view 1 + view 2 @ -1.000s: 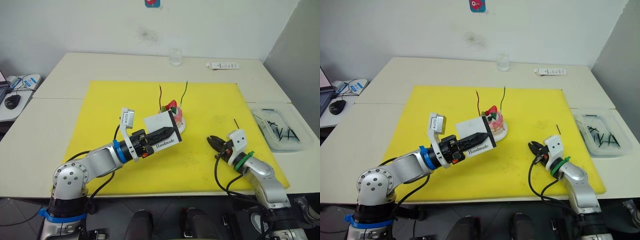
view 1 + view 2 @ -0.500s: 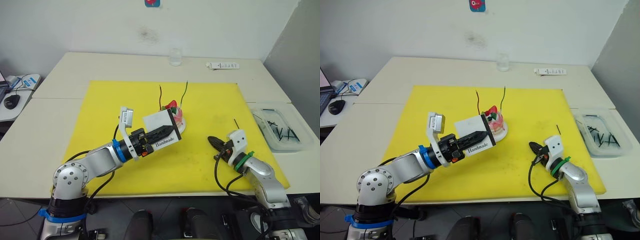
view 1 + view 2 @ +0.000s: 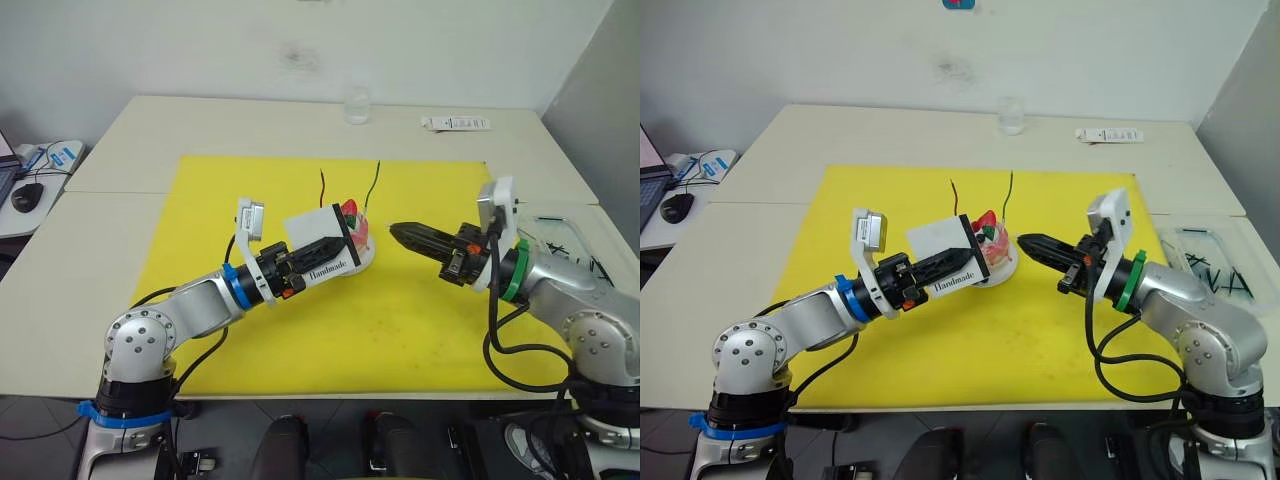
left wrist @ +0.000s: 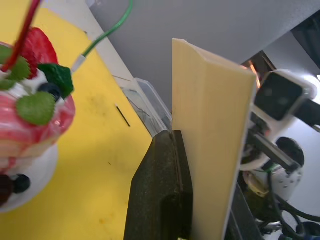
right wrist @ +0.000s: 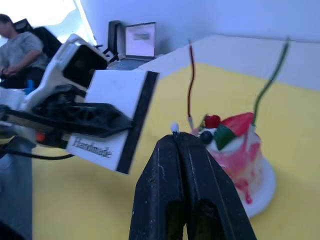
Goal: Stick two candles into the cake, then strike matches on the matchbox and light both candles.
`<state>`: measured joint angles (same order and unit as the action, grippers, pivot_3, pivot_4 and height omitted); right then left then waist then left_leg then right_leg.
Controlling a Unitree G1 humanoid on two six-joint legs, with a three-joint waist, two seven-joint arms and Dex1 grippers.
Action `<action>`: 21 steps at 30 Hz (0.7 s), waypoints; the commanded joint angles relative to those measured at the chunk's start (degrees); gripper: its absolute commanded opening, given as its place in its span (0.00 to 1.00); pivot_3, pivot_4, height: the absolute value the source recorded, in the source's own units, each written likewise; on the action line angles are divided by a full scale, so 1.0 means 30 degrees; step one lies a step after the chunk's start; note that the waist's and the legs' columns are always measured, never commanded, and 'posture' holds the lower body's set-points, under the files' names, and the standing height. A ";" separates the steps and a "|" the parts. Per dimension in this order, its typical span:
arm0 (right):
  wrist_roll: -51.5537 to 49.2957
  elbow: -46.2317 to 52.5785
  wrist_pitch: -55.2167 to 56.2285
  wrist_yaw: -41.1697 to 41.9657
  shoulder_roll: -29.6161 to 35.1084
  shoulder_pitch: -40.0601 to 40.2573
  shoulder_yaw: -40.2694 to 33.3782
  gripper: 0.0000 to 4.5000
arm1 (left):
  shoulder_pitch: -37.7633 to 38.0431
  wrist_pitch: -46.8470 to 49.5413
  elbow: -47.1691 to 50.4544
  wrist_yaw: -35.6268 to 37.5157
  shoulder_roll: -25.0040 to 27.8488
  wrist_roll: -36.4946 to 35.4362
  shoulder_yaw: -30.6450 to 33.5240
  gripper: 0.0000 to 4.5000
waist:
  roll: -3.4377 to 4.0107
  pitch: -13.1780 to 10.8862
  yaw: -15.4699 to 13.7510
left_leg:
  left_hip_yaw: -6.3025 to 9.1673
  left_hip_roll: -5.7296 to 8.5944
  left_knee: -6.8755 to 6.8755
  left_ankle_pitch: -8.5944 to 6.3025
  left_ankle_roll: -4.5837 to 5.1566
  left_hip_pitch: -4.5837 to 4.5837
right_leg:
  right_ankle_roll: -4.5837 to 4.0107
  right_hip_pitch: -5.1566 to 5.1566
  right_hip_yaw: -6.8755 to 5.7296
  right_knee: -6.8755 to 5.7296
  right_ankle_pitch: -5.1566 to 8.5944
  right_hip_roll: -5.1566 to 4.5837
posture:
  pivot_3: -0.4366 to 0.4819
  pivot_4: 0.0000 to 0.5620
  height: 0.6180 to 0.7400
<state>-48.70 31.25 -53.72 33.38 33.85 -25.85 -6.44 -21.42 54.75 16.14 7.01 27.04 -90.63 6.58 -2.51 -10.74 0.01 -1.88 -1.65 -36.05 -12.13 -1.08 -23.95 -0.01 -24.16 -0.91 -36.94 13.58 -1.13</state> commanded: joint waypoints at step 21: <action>0.9126 0.0342 0.5800 0.3800 0.3019 -0.3768 0.6421 0.00 | -0.0145 -0.0259 0.0380 0.0157 -0.1544 0.0991 -0.0075 0.00 | -0.0010 -0.0005 -0.0007 | -0.0002 0.0007 -0.0031 -0.0001 0.0001 0.0008 | 0.0060 0.0007 0.0002 -0.0023 0.0004 -0.0010 | 0.48 0.27 1.00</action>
<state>-22.49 31.66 -37.62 44.73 43.02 -35.91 13.14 -21.13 54.34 15.51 6.88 22.67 -87.53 6.41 -2.54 -10.76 -0.01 -1.89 -1.63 -36.14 -12.14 -1.08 -23.92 0.18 -24.14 -0.90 -37.01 13.60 -1.16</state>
